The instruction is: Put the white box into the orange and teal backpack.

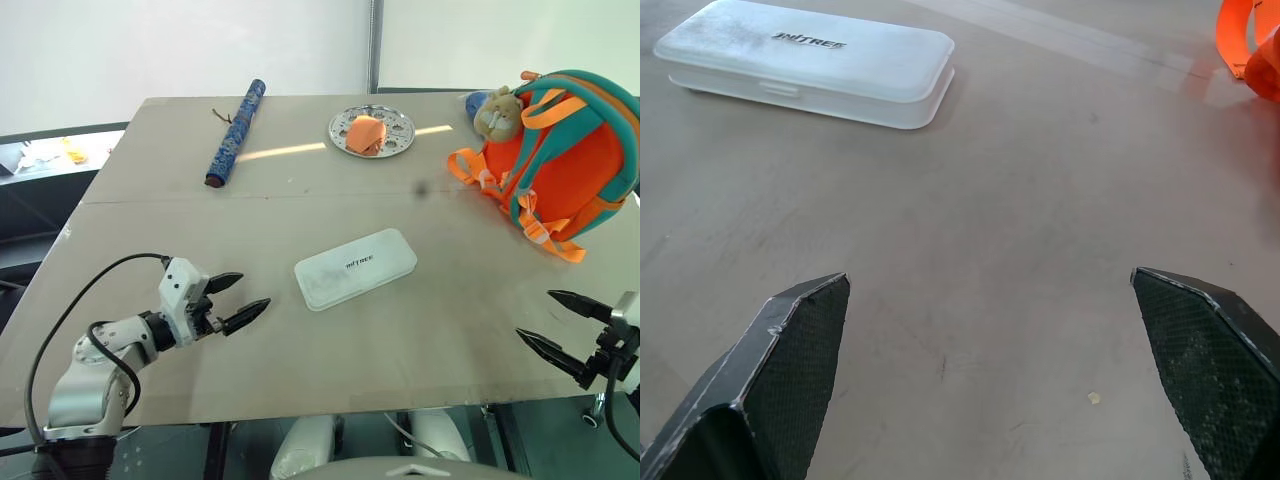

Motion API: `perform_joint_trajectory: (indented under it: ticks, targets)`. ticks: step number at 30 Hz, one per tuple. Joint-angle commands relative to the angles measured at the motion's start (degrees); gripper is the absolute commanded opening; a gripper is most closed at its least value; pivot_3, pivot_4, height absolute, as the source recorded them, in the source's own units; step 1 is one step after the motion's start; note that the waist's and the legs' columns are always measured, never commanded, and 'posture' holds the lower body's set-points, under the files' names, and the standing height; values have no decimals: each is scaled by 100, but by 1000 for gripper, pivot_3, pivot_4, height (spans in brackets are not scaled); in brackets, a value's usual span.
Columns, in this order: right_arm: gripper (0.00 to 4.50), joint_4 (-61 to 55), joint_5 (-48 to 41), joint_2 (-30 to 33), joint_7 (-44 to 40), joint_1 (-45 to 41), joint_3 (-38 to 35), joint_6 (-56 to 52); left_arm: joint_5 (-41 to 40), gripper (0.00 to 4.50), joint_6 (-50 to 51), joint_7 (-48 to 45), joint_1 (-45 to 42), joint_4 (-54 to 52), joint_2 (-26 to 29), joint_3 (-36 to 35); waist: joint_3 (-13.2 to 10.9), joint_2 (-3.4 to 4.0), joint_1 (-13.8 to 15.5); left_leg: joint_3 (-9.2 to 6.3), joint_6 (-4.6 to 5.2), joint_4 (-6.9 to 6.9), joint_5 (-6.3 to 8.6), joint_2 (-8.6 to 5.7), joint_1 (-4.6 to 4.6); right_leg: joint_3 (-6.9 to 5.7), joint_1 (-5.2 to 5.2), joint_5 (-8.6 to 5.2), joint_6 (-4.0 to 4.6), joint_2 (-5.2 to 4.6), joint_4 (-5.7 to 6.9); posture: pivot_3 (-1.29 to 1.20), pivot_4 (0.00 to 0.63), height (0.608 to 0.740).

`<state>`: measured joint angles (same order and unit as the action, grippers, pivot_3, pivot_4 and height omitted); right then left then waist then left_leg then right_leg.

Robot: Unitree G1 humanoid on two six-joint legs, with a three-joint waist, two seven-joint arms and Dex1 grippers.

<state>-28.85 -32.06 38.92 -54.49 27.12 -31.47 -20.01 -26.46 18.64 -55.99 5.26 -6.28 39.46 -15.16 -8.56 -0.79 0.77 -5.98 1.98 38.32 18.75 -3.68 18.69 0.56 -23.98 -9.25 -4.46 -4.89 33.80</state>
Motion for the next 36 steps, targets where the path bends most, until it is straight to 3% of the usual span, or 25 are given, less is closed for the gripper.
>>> perform_joint_trajectory:
  ticks: [1,10,13,16,21,22,23,24,29,36]
  targets:
    - [4433,-217,-53,-51,206,-215,126,32,-62,4500,4,50,-85,-213,7,-6,0,0,0,0,0,0,0,0,0,0,0,0,0,0,0,0,150,733]
    - [4433,-324,1212,-243,1493,-954,966,141,-208,4500,442,350,-925,-206,-115,136,-4,-4,-3,-3,-26,0,-14,-4,2,-1,-4,12,14,0,2,0,150,733]
    - [4433,-331,718,-142,1735,-1473,1137,-976,-330,4500,772,541,-1197,-212,-158,115,-4,-4,-11,-2,-28,0,-14,-7,9,3,-13,13,14,-1,2,0,150,733]
    - [3122,-217,646,-137,1965,-2052,1304,-1421,-534,3578,1109,443,-1163,-259,-47,89,-6,-1,-48,-2,-29,-1,-13,-5,9,6,-15,13,16,1,1,0,150,733]
    - [762,-34,815,-195,2245,-3101,2194,-2031,-799,1229,1453,406,-1044,-351,59,-50,-9,-2,-82,-2,-30,-4,-12,-5,17,5,-27,13,16,4,2,0,150,733]
    - [586,31,899,-223,2288,-3282,2396,-2071,-906,1048,1624,436,-1032,-386,68,-85,-9,-2,-96,-2,-30,-4,-12,-5,17,5,-28,13,16,4,2,0,150,733]
    - [10,125,967,-253,2307,-3493,2617,-2133,-1028,395,1835,445,-1017,-425,101,-107,-9,-1,-101,-3,-30,-5,-12,-5,17,3,-29,13,16,4,2,0,150,733]
    - [0,190,1010,-276,2325,-3633,2757,-2179,-1108,44,1983,453,-1008,-455,125,-121,-9,-2,-106,-4,-30,-5,-12,-5,18,3,-29,13,16,4,3,0,150,733]
    - [0,1012,1571,-428,2289,-4714,3760,-2207,-1869,44,3476,622,-820,-606,390,-257,-14,-2,-158,-5,-29,-5,-11,-9,22,4,-34,14,16,2,3,0,150,733]
    - [0,2604,2484,-749,2204,-5781,4617,-1492,-2573,44,4862,1688,-1036,-412,17,-747,-15,-3,-153,-12,-32,-11,-11,-9,29,0,-46,15,18,4,7,0,150,733]
